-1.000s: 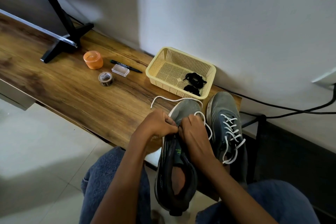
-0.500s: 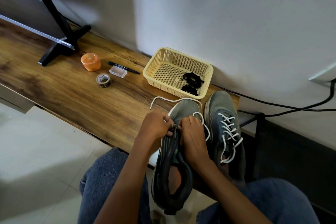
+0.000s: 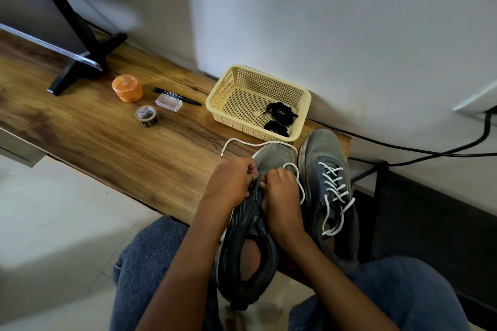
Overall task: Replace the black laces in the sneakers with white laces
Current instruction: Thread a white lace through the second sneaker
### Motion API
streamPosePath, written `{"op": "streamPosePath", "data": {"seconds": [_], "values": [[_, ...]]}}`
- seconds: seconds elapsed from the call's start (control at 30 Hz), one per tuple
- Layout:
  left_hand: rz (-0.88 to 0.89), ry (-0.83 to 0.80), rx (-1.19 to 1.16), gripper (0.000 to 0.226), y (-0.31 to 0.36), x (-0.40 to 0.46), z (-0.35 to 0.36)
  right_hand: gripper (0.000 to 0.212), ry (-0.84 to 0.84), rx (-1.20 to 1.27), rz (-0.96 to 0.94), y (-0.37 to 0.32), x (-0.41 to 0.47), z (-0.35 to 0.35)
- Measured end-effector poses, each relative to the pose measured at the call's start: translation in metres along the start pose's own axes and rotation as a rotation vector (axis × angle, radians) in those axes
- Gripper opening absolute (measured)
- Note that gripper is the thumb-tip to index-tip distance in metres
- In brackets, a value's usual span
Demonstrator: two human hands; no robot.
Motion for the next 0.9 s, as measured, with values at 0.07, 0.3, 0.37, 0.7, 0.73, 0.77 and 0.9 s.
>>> {"op": "streamPosePath", "data": {"seconds": [0.07, 0.3, 0.37, 0.7, 0.73, 0.77, 0.9], "values": [[-0.003, -0.016, 0.016, 0.015, 0.000, 0.002, 0.001, 0.022, -0.014, 0.009, 0.003, -0.002, 0.001, -0.002], [-0.130, -0.047, -0.103, 0.023, -0.005, 0.005, -0.002, 0.012, -0.074, -0.108, -0.028, -0.006, 0.008, -0.027], [-0.150, -0.036, -0.126, 0.024, -0.006, 0.005, -0.003, 0.016, -0.129, -0.149, 0.003, -0.008, 0.008, -0.029], [-0.160, -0.085, -0.133, 0.021, -0.009, 0.003, -0.006, 0.006, -0.102, -0.144, 0.065, -0.011, 0.008, -0.017], [-0.163, -0.095, -0.142, 0.022, -0.009, 0.003, -0.006, 0.007, -0.084, -0.124, 0.079, -0.011, 0.007, -0.017], [-0.165, -0.102, -0.148, 0.021, -0.009, 0.002, -0.006, 0.010, -0.071, -0.098, 0.092, -0.010, 0.005, -0.016], [-0.168, -0.108, -0.148, 0.013, -0.008, 0.001, -0.007, 0.016, -0.019, -0.016, 0.097, -0.009, -0.001, -0.014]]}}
Point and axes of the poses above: each hand's wrist, its own x-axis towards the middle knuckle, its own z-axis out of the palm, y = z × x, the point moved 2 cm from there along x, towards the middle knuckle, and after that the axes turned 12 degrees about y, right-handed, at the moved point
